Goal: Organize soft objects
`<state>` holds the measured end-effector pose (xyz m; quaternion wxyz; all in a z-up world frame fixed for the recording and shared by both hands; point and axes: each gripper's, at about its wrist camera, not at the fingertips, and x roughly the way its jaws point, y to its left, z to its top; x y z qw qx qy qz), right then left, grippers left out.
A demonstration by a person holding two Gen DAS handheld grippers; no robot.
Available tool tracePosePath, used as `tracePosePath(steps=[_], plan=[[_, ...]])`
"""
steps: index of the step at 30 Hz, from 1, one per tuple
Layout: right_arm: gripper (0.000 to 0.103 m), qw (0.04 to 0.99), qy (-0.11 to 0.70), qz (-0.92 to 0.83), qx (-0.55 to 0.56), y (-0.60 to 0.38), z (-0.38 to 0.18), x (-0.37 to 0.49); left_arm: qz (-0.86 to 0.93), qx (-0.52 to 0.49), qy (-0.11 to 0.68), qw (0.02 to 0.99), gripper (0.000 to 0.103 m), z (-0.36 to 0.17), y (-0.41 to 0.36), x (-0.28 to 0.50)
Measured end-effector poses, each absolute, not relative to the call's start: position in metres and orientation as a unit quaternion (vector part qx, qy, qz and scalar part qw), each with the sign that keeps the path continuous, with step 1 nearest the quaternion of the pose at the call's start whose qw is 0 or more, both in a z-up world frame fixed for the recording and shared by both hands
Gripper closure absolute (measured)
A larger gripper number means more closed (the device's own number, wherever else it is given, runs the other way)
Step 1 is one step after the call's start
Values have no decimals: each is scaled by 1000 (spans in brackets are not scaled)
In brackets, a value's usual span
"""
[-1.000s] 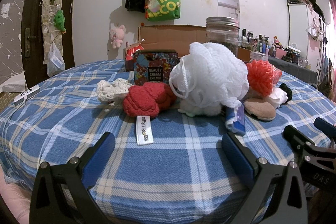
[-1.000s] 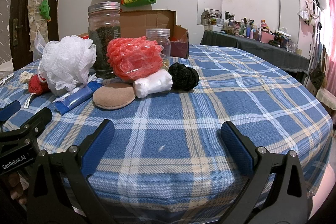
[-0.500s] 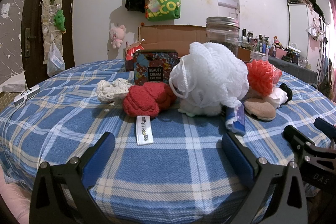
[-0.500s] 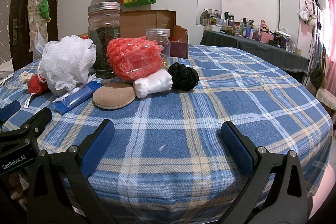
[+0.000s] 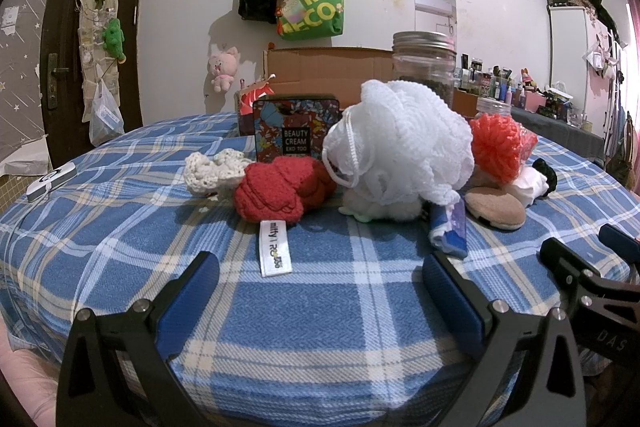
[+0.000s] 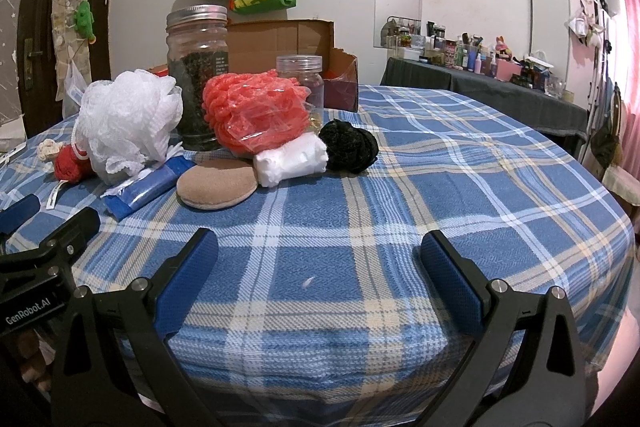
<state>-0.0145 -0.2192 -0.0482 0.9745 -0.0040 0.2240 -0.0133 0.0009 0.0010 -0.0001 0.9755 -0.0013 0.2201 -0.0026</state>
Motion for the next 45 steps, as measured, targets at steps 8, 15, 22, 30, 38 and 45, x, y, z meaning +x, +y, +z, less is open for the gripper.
tracePosePath(steps=[8, 15, 22, 30, 38, 45], plan=[[0, 974, 226, -13, -4, -219, -48, -14, -4, -2, 222, 975, 0, 0, 1, 1], [0, 975, 223, 8, 19, -230, -31, -10, -14, -3, 203, 979, 0, 12, 6, 3], [0, 981, 190, 27, 16, -233, -1, -5, -46, 24, 157, 986, 0, 38, 6, 3], [0, 970, 217, 112, 11, -246, 22, 37, -116, 47, 176, 976, 0, 61, -5, 29], [0, 929, 300, 213, 31, -249, 16, 92, -159, 52, 232, 958, 2, 55, -13, 62], [40, 908, 331, 252, 50, -243, 6, 103, -187, 60, 264, 944, 32, 45, -21, 74]])
